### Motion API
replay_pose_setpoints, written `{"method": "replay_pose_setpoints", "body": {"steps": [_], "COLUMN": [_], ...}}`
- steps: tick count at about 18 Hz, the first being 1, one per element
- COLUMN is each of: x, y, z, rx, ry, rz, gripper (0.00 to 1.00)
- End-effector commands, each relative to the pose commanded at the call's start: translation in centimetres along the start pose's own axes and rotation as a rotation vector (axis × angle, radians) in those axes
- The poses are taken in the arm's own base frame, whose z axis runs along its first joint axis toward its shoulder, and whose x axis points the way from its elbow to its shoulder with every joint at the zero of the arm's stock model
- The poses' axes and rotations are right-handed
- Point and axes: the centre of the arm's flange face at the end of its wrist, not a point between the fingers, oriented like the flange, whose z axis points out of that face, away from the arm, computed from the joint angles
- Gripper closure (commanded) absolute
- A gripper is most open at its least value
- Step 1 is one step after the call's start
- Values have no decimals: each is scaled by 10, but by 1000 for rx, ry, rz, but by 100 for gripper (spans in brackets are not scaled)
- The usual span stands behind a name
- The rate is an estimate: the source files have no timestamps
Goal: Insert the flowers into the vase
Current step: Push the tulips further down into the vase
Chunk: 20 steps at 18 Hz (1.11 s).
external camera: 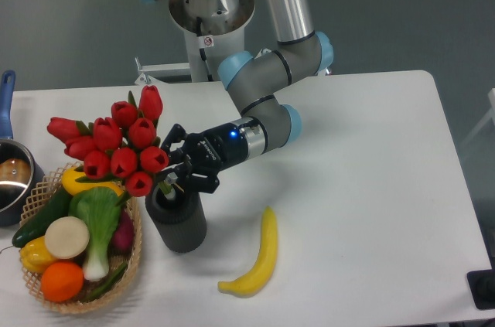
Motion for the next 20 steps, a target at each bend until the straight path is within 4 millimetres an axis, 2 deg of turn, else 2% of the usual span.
{"method": "replay_pose_setpoints", "body": {"steps": [11,16,20], "x": [3,3,2], "y": [17,17,16], "z": [-9,-9,-10], "rx": [-2,-3,-1], "ry": [-18,-19,-21], "rz": [-11,-12,-10], "gripper": [76,76,71]}}
